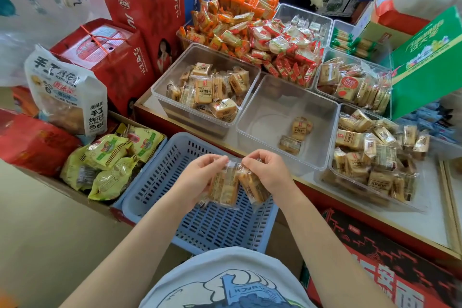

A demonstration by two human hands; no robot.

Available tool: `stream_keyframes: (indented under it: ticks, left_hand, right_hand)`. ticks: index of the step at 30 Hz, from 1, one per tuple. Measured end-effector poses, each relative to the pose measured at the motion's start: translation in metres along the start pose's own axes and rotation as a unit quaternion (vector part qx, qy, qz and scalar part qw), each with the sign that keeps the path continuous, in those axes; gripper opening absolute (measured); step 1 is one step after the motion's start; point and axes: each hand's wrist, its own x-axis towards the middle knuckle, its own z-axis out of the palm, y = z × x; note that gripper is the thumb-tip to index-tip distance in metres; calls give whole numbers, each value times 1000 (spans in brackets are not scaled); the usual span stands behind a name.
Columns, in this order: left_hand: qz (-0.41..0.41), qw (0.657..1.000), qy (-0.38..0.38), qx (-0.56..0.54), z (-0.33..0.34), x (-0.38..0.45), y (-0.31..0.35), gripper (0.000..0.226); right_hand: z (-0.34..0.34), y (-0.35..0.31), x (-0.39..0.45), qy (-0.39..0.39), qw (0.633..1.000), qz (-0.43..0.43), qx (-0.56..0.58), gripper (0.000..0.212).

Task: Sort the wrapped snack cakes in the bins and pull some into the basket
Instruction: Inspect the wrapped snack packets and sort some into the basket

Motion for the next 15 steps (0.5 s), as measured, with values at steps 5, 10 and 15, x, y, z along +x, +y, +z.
stream_keyframes:
  ticks: [5, 10, 15]
  left_hand:
    - [-7, 998, -50, 24, -4, -2, 0, 49]
    - [-7, 986, 71, -154, -6, 2, -2, 47]
    - [-15, 967, 106, -230, 2, 1, -2, 40]
  right_hand:
    - [-4, -1, 5, 21, 999, 3, 43, 8]
    - [-5, 1, 4, -36, 999, 41, 0, 15]
    - [7, 2, 1, -61, 996, 60, -14, 22]
